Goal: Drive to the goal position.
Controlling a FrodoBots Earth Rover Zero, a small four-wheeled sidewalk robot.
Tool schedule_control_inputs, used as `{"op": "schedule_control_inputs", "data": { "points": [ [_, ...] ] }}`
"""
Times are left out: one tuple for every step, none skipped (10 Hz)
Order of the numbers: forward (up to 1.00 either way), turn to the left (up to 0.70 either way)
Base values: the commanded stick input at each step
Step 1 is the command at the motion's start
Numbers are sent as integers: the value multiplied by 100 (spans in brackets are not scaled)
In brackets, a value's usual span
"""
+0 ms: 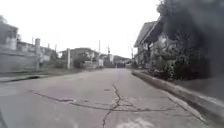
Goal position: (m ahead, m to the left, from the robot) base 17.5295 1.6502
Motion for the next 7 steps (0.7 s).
{"op": "schedule_control_inputs", "data": {
  "points": [
    [70,0],
    [70,0],
    [70,0],
    [70,0],
    [70,0],
    [70,0],
    [70,0]
  ]
}}
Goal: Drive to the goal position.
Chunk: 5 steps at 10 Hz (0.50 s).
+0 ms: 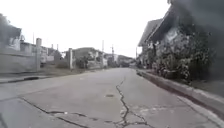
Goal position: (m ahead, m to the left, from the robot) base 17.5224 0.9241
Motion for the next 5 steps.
{"op": "schedule_control_inputs", "data": {
  "points": [
    [70,0],
    [70,0],
    [70,0],
    [70,0],
    [70,0]
  ]
}}
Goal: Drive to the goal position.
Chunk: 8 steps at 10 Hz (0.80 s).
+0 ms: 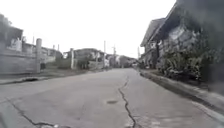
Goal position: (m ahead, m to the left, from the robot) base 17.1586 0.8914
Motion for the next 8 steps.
{"op": "schedule_control_inputs", "data": {
  "points": [
    [70,-15],
    [70,-31],
    [70,-35],
    [70,-24],
    [70,-10],
    [70,0],
    [70,0],
    [70,0]
  ]
}}
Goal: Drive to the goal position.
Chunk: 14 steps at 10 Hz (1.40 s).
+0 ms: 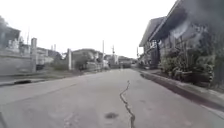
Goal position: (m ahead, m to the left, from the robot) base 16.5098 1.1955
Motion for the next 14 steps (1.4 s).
{"op": "schedule_control_inputs", "data": {
  "points": [
    [70,-4],
    [70,-10],
    [70,-16],
    [70,-22],
    [70,-28],
    [70,-33],
    [70,-35],
    [70,-35],
    [70,-22],
    [70,-7],
    [70,0],
    [70,0],
    [70,0],
    [70,0]
  ]
}}
